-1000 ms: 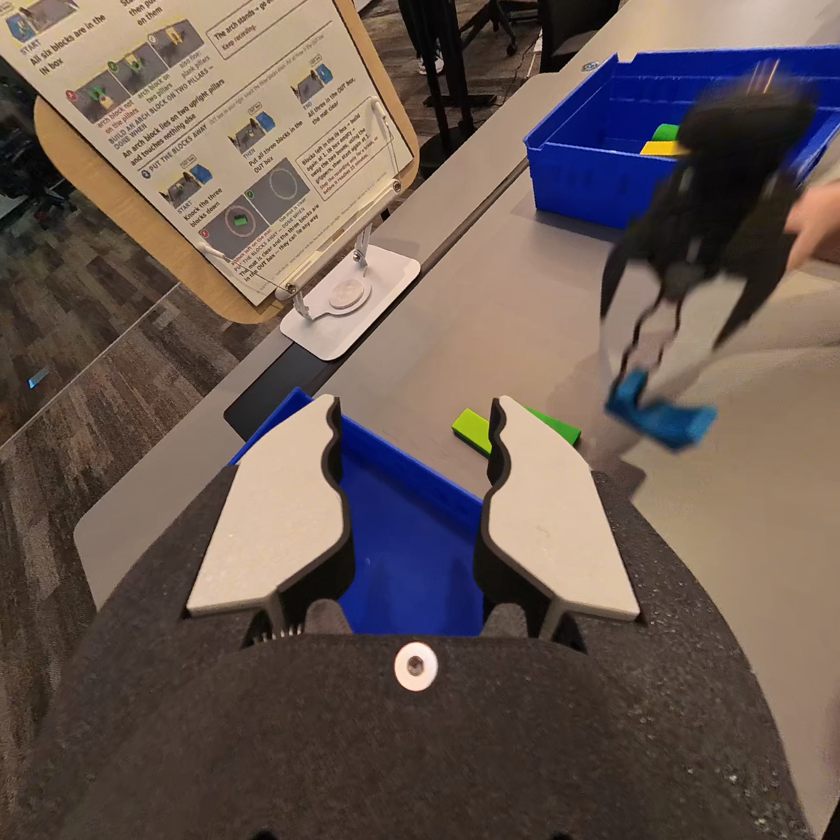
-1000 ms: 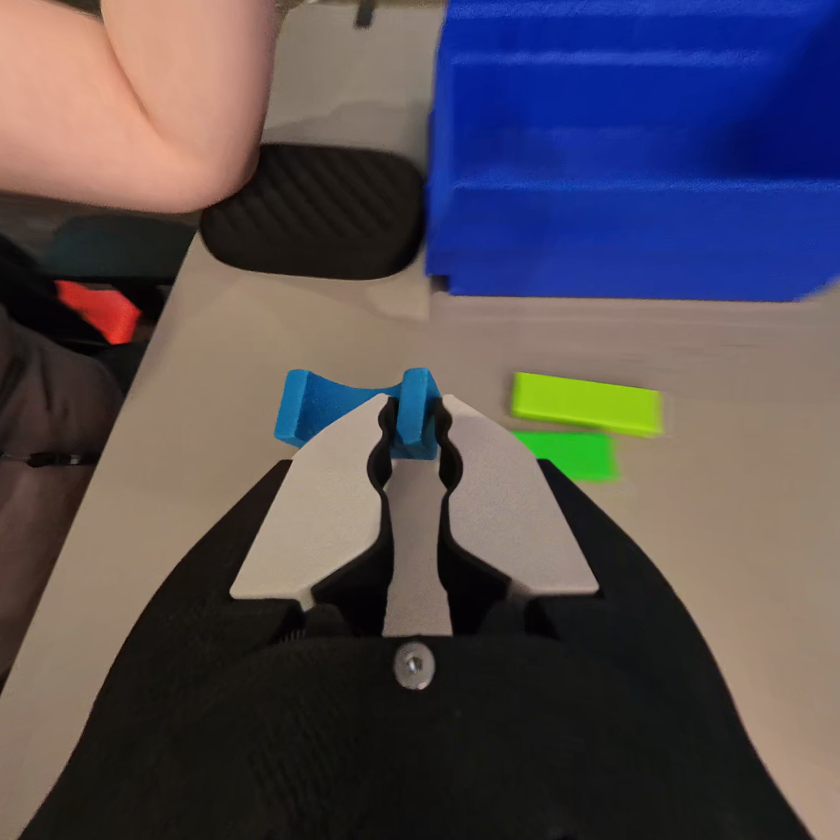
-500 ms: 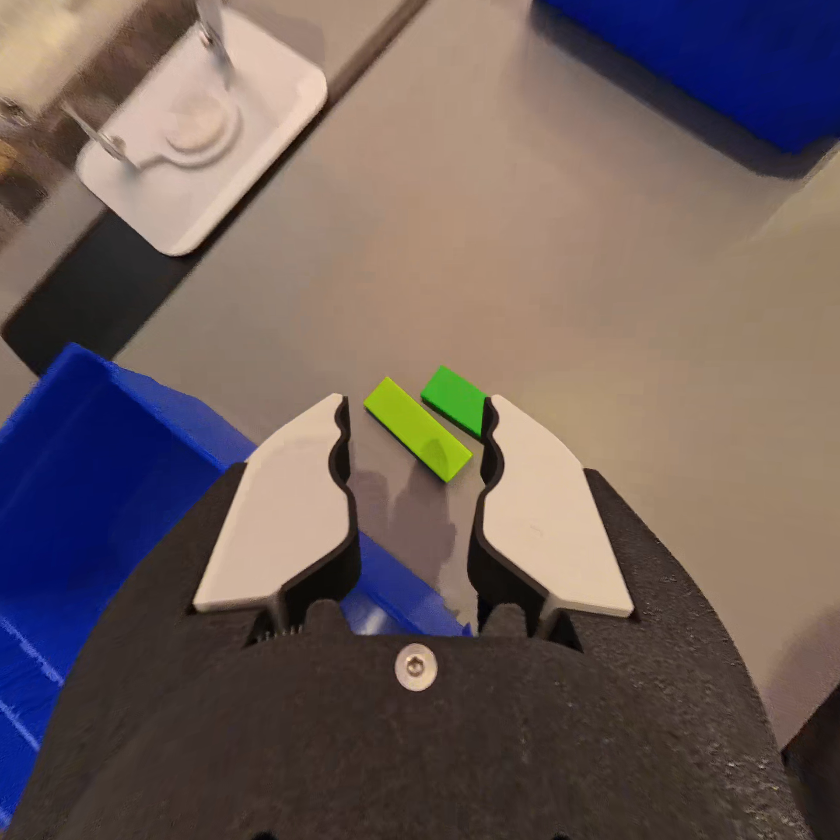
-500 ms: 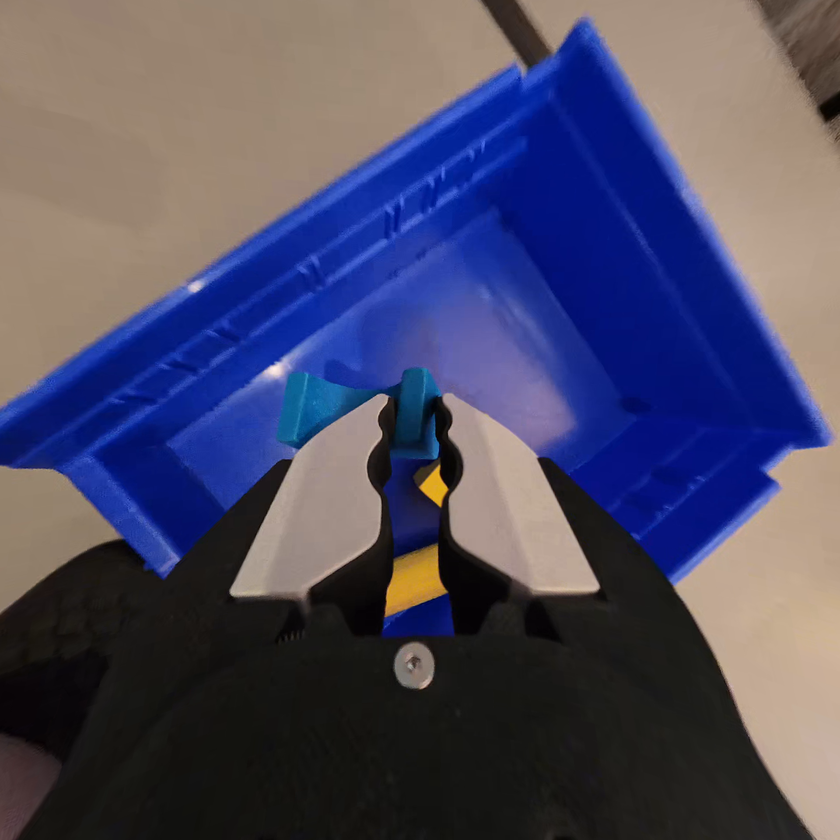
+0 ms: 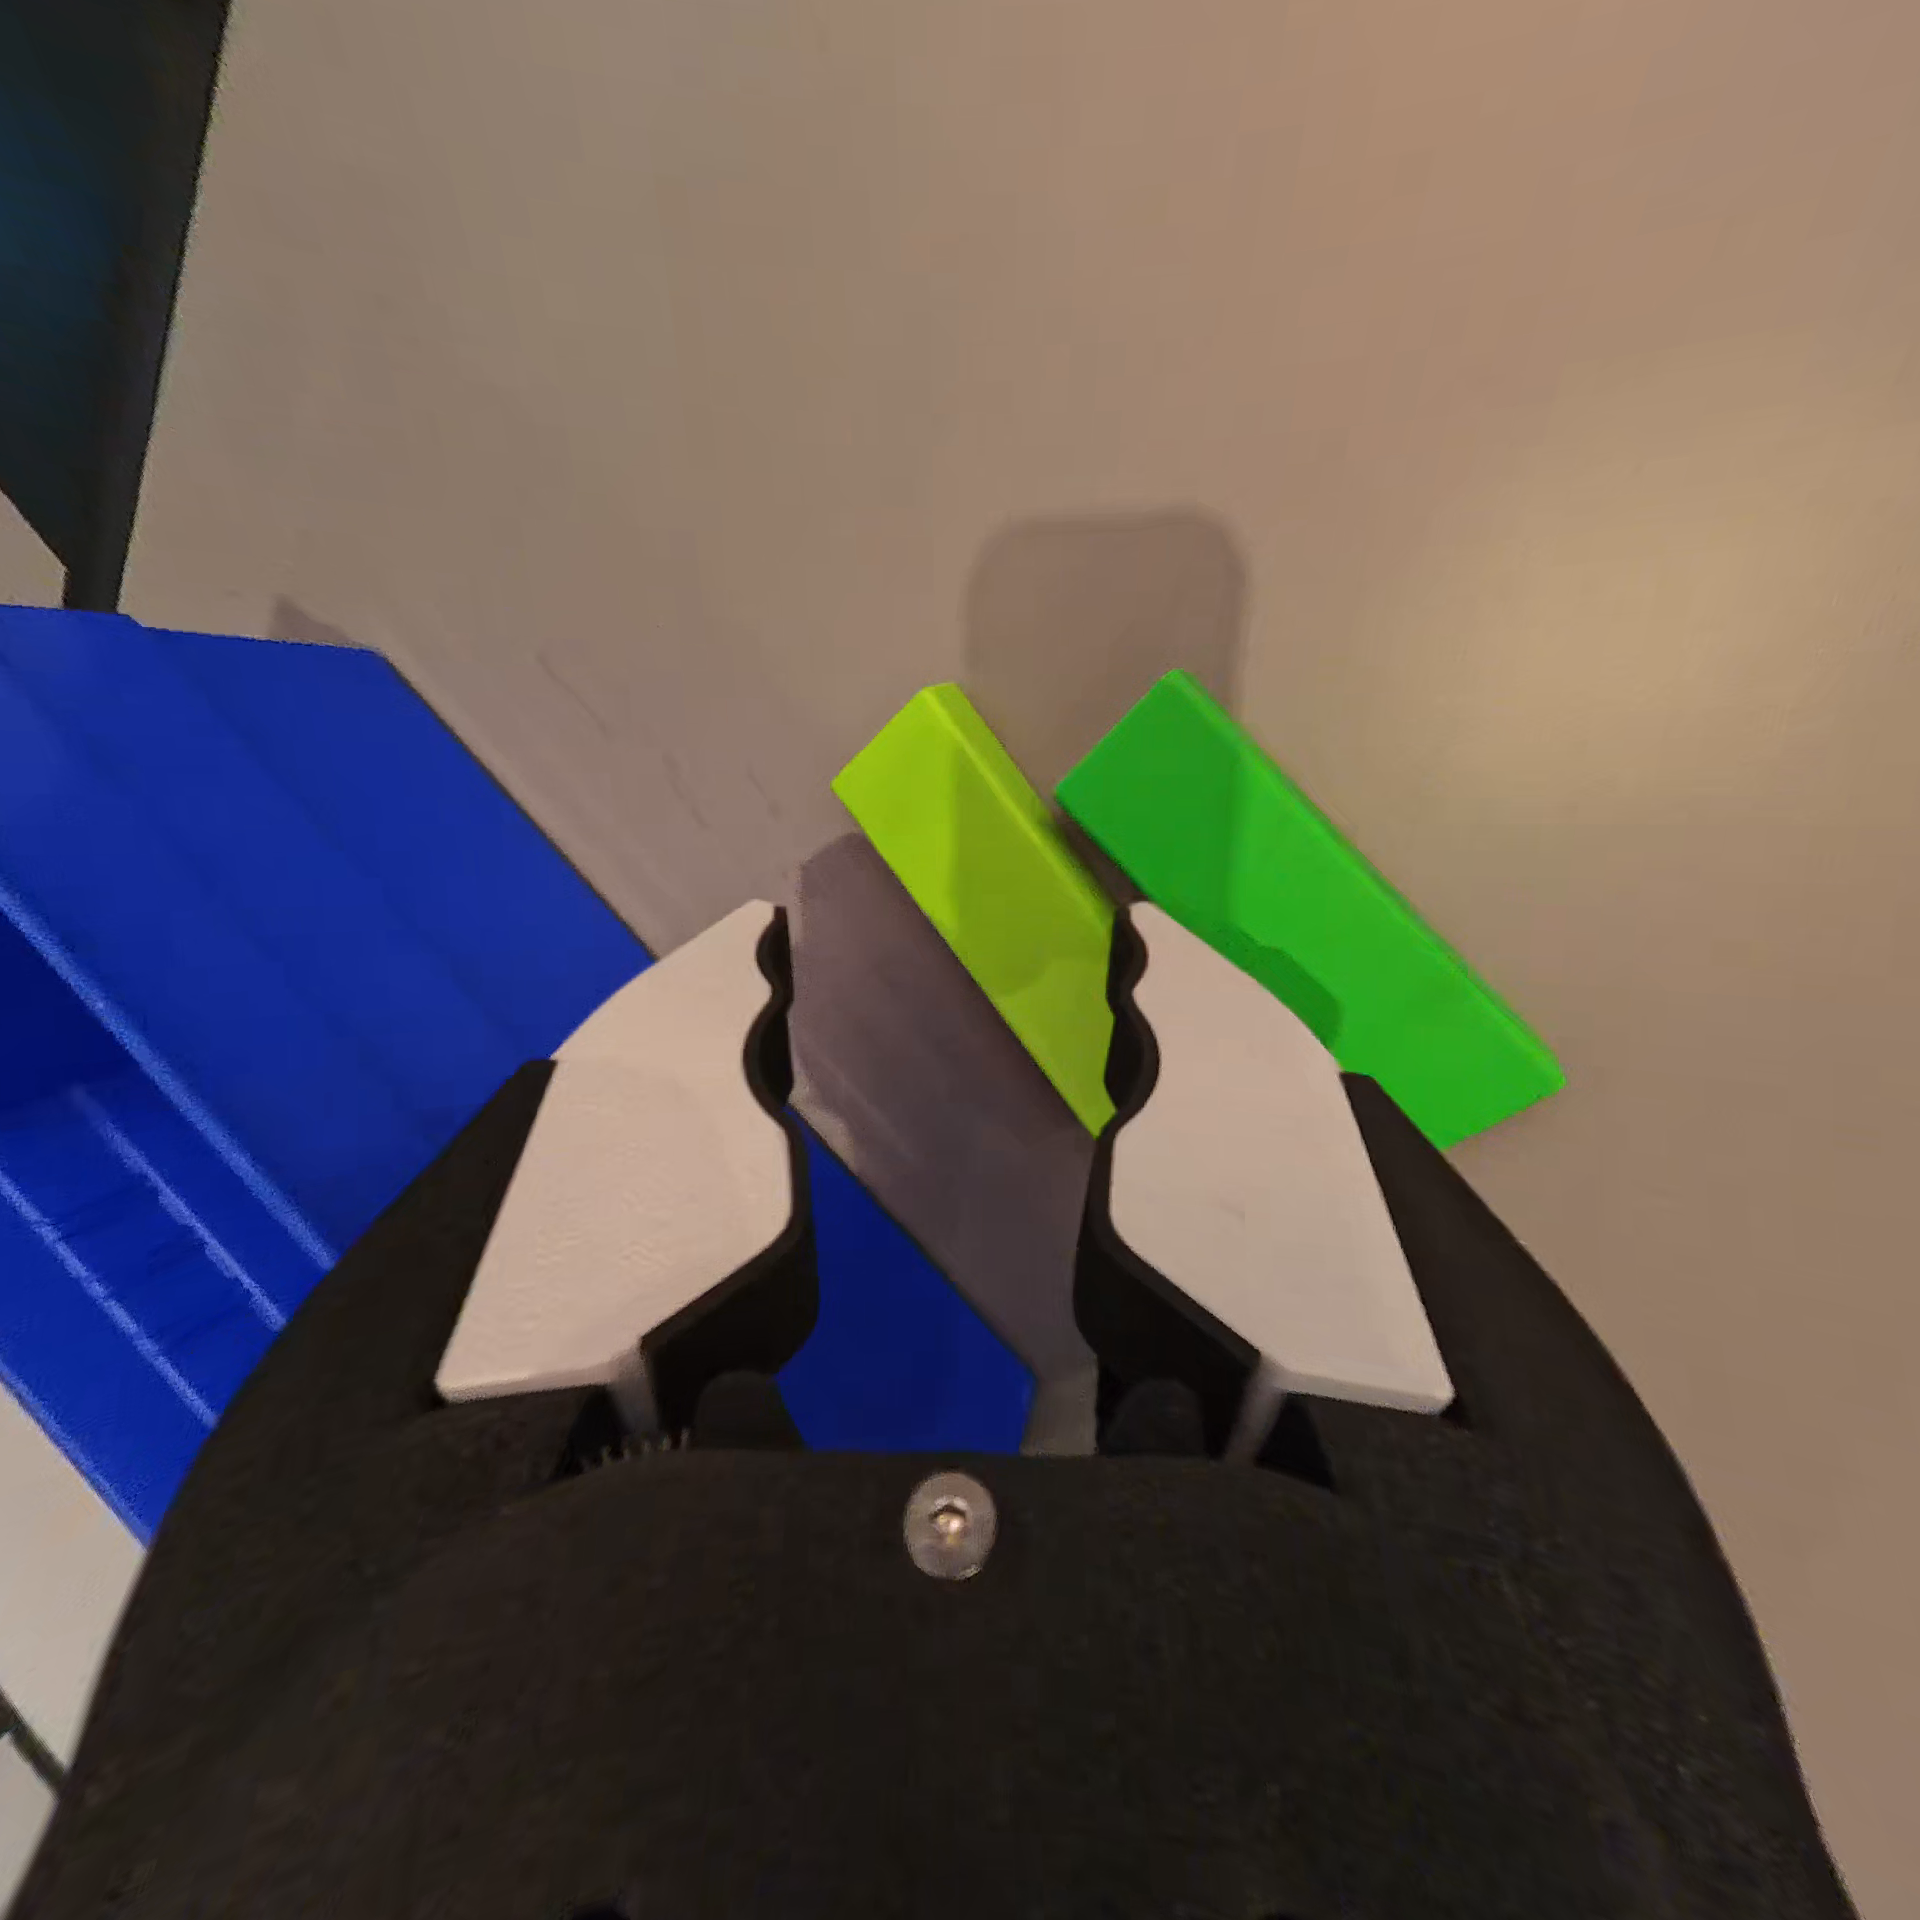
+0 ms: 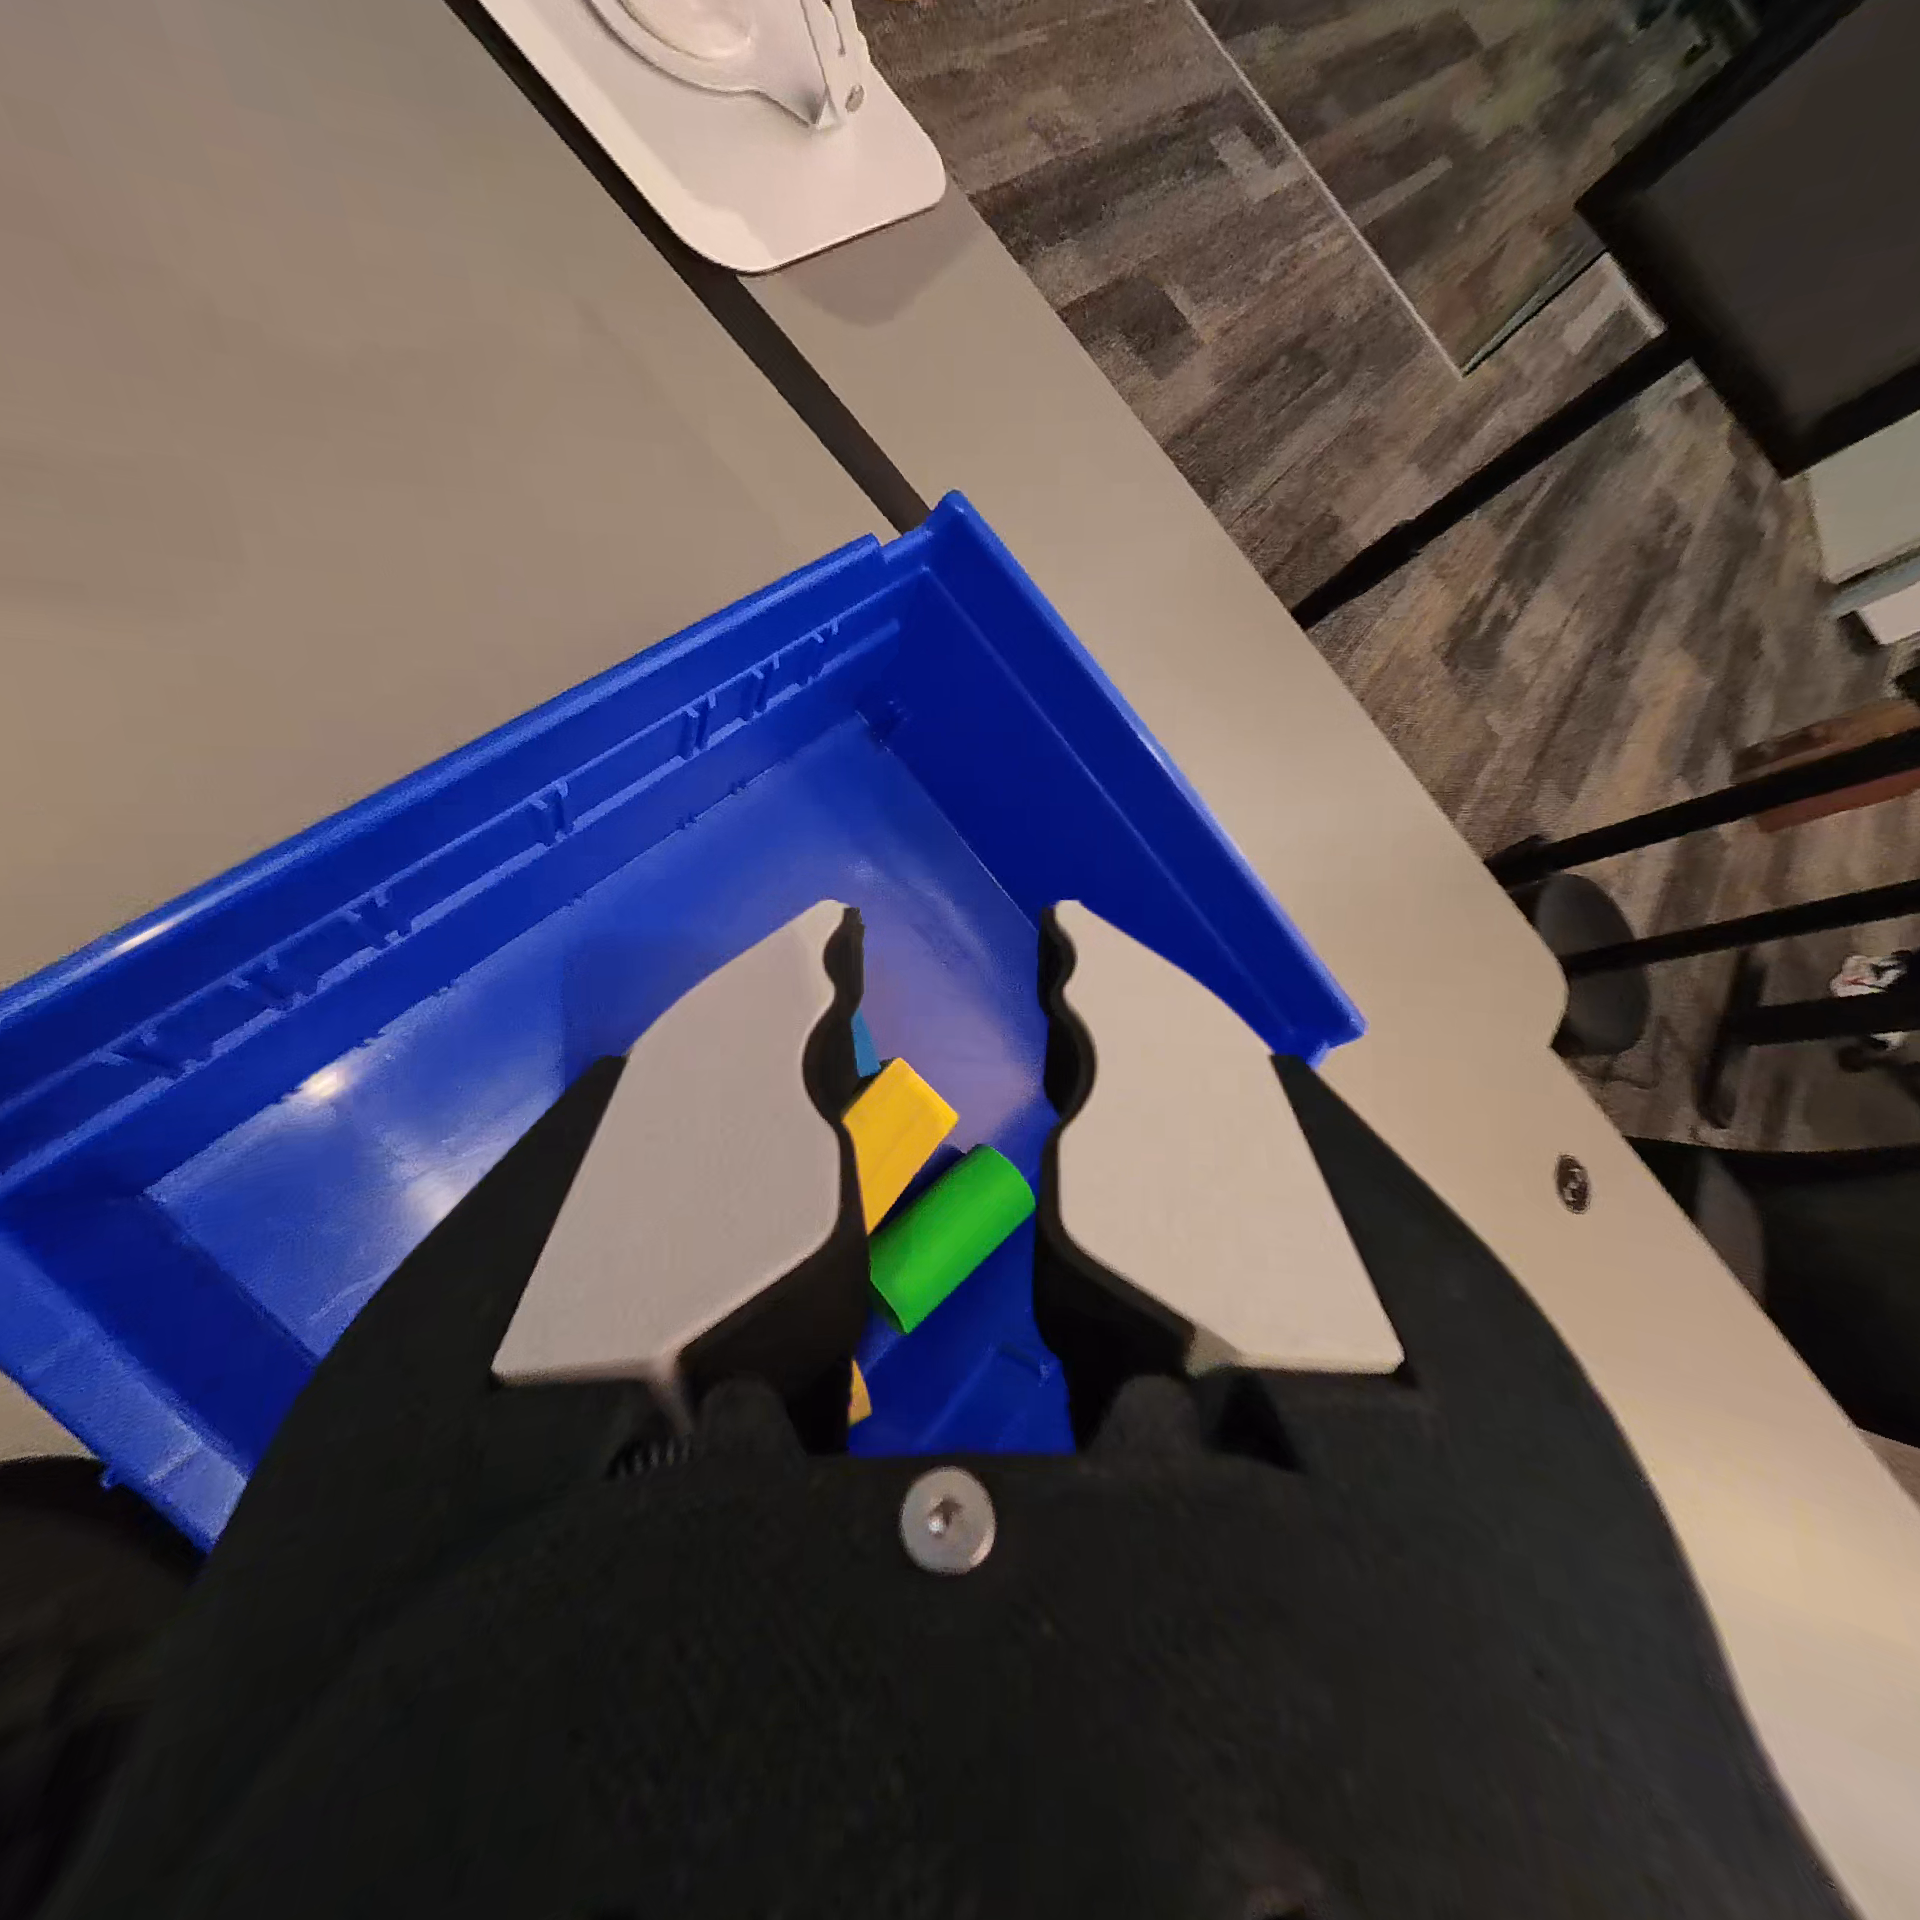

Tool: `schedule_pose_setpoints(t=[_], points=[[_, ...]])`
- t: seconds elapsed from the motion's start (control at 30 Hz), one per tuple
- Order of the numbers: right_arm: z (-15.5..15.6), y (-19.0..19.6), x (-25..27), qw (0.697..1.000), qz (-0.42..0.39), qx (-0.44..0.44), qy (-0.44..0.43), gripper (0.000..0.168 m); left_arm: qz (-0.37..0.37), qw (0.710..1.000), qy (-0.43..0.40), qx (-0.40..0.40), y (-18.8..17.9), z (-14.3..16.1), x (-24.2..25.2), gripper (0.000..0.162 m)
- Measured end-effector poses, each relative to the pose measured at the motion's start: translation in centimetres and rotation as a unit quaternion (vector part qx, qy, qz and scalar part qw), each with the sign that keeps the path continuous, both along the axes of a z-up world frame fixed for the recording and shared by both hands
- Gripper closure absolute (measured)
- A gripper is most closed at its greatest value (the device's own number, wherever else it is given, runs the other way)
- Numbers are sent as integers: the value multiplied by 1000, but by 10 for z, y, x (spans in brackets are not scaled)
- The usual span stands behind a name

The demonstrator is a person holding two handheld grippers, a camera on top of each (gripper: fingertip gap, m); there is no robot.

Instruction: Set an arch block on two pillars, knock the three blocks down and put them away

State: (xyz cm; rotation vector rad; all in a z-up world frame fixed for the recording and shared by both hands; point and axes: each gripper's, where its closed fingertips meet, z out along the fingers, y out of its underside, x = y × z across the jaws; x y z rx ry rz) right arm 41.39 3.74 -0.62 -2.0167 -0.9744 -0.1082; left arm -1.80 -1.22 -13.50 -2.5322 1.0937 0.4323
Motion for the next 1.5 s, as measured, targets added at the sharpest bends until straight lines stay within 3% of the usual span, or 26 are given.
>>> schedule_pose_setpoints(t=[0.13,0.2,0.27,0.43,0.6,0.7,0.8,0.9,1.0,1.07,1.13,1.2,1.33,1.37,1.4,1.47,1.5], points=[[-1,0,-8,1000,9,3,-29,135,28,998,8,-46,-9,-16,-8,101],[-6,1,-10,999,11,-4,-42,135,34,998,-4,-59,-11,-17,-6,108],[-12,2,-10,998,8,-12,-63,135,22,997,0,-68,-12,-20,-6,127],[-6,8,-15,997,-2,7,-80,140,4,996,16,-93,-14,-18,-10,128],[33,-4,-50,998,39,57,-12,141,-4,999,-30,-30,0,18,-9,128],[60,-24,-97,987,119,73,76,141,-29,991,-128,-1,-6,56,10,129],[78,-54,-154,957,227,48,175,141,-81,973,-215,19,-19,92,32,129],[91,-80,-209,902,308,-11,304,140,-130,936,-315,82,-27,140,57,129],[94,-84,-248,831,294,-127,454,125,-171,907,-360,138,-40,173,74,129],[92,-87,-268,776,280,-199,529,124,-194,899,-350,178,-46,185,81,129],[83,-88,-284,756,262,-236,552,124,-213,896,-318,228,-46,191,85,129],[73,-87,-296,761,239,-241,553,118,-224,890,-298,262,-46,193,92,129],[57,-91,-315,748,227,-271,561,118,-250,890,-301,235,-54,172,117,129],[54,-93,-317,745,233,-280,558,145,-245,891,-289,250,-50,170,117,128],[52,-92,-315,747,233,-278,557,152,-229,893,-271,278,-44,170,113,119],[50,-82,-304,775,225,-258,531,152,-198,899,-242,306,-35,171,103,97],[51,-75,-292,796,218,-238,512,152,-175,909,-238,293,-32,165,97,98]])
